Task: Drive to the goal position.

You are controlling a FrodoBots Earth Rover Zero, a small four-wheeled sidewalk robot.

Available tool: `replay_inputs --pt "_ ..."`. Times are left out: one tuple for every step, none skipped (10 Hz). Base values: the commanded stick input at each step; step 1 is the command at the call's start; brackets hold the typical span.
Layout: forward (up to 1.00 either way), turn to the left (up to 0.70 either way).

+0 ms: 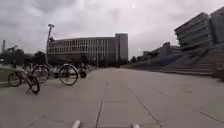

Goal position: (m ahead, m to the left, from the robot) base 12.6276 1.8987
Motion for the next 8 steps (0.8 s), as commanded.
replay_inputs --pt "0.85 0.00" --pt "0.85 0.00" --pt "0.85 0.00" --pt "0.85 0.00" --pt "0.85 0.00" --pt "0.85 0.00" --pt "0.85 0.00" --pt "0.85 0.00"
